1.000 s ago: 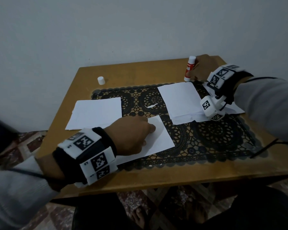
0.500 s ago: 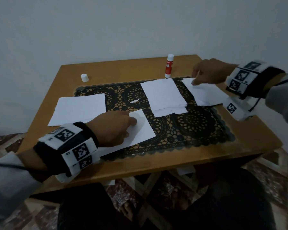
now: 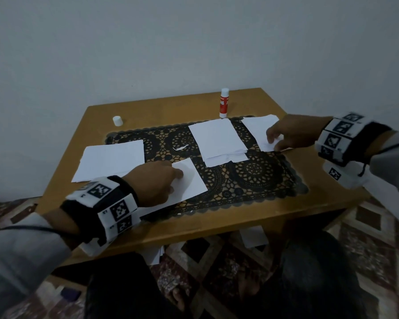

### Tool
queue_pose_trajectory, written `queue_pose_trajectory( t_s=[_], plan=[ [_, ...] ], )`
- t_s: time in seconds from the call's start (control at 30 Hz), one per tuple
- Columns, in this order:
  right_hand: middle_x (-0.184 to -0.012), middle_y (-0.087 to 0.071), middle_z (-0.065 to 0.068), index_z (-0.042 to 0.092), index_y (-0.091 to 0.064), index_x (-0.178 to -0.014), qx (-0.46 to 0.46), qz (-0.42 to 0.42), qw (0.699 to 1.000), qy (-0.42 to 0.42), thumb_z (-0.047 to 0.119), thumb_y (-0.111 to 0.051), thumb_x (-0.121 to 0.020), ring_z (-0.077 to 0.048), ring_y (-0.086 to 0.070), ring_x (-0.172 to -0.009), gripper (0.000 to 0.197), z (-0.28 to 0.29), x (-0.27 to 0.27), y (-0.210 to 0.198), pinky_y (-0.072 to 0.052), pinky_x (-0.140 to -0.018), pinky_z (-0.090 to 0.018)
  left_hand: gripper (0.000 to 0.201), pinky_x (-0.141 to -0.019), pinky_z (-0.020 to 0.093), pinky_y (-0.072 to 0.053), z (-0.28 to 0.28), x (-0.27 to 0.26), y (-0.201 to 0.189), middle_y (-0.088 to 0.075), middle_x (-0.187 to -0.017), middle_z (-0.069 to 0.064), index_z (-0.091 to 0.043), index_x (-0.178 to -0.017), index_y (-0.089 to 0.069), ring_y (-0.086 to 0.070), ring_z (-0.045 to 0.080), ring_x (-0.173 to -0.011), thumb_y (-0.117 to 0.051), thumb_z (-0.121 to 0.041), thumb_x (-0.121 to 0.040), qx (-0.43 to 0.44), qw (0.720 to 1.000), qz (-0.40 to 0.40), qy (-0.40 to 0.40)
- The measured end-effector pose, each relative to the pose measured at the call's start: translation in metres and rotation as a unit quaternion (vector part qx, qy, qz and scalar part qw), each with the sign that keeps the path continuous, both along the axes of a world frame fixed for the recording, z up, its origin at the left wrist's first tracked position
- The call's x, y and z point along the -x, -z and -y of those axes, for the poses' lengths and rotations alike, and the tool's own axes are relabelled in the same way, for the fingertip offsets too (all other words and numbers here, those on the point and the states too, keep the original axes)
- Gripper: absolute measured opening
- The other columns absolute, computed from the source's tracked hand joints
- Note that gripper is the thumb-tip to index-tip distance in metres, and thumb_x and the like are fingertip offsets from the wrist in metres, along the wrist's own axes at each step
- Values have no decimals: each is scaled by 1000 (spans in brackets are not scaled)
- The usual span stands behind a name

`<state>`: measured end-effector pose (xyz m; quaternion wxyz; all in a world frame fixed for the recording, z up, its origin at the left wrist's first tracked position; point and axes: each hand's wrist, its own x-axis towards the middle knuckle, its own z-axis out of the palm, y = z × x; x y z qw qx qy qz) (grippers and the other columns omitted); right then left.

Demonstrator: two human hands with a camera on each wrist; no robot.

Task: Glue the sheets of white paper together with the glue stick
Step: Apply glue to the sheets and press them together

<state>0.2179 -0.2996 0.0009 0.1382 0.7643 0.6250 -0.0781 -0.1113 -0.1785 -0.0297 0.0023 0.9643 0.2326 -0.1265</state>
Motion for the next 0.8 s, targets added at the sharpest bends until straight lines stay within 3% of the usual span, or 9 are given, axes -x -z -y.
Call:
queue_pose_trajectory(
  t_s=[0.1, 0.2, 0.3, 0.47, 0.57, 0.63, 0.7, 0.77, 0.8],
  plan=[
    [-86, -60, 0, 11, -62, -82, -32, -5, 999, 0, 22, -64, -91, -16, -50, -81, 14, 0, -3, 0, -33, -66, -26, 47, -88, 30, -43, -1, 0, 0, -52, -122, 6, -25, -139, -44, -52, 24, -112, -54, -25, -93, 3, 1000, 2, -1],
    [-67, -50, 4, 17, -49, -62, -81, -40, 995, 43, 18, -70, -86, -14, -44, -65, 32, 0, -5, 2, -30, -59, -23, 48, -89, 31, -43, -2, 0, -1, -54, -121, 6, -25, -138, -44, -53, 24, -111, -56, -26, -92, 13, 1000, 6, -6],
    [-62, -51, 4, 16, -49, -59, -109, -88, 987, 79, 20, -75, -82, -10, -46, -60, 35, 2, -2, 2, -33, -56, -23, 49, -91, 31, -42, -2, 1, -2, -54, -121, 5, -26, -139, -43, -52, 24, -112, -57, -28, -92, 21, 1000, 4, -13],
    [-67, -67, -8, 8, -55, -62, -121, -153, 972, 128, 22, -76, -82, -32, -68, -71, 32, 0, -4, -5, -52, -63, -32, 55, -86, 25, -37, -1, 5, -5, -50, -120, 5, -25, -146, -34, -50, 23, -111, -52, -35, -95, 39, 999, -9, -10],
    [-65, -66, -6, 6, -57, -65, -167, -133, 969, 126, 22, -75, -82, -24, -65, -63, 30, -1, -2, -15, -45, -55, -26, 56, -86, 24, -37, -2, 10, -8, -55, -118, 5, -21, -146, -35, -52, 22, -109, -52, -36, -95, 50, 999, 5, -14],
    [-63, -60, -2, 3, -59, -70, -229, -97, 964, 94, 19, -75, -82, -16, -54, -58, 25, -2, 8, -27, -36, -54, -25, 51, -81, 21, -35, -1, 13, -14, -62, -113, 3, -18, -142, -42, -55, 19, -102, -54, -32, -95, 53, 997, 52, -23],
    [-63, -52, 0, 4, -60, -75, -291, -96, 950, 55, 14, -74, -80, -14, -45, -59, 18, -4, 27, -42, -34, -57, -25, 42, -75, 20, -34, -4, 15, -22, -65, -97, -1, -17, -135, -51, -55, 16, -86, -56, -26, -94, 60, 990, 121, -34],
    [-58, -48, 0, 7, -58, -75, -325, -166, 931, 32, 8, -73, -79, -14, -42, -56, 16, -7, 50, -56, -38, -62, -27, 34, -73, 24, -39, -10, 19, -30, -60, -84, -7, -17, -125, -56, -56, 15, -81, -59, -20, -92, 87, 973, 204, -57],
    [-57, -49, -5, 6, -56, -75, -323, -245, 914, 31, 4, -73, -79, -16, -44, -56, 17, -8, 64, -62, -44, -67, -30, 33, -75, 27, -43, -15, 20, -34, -59, -84, -8, -17, -123, -56, -58, 16, -83, -60, -17, -90, 110, 959, 248, -79]
  ],
)
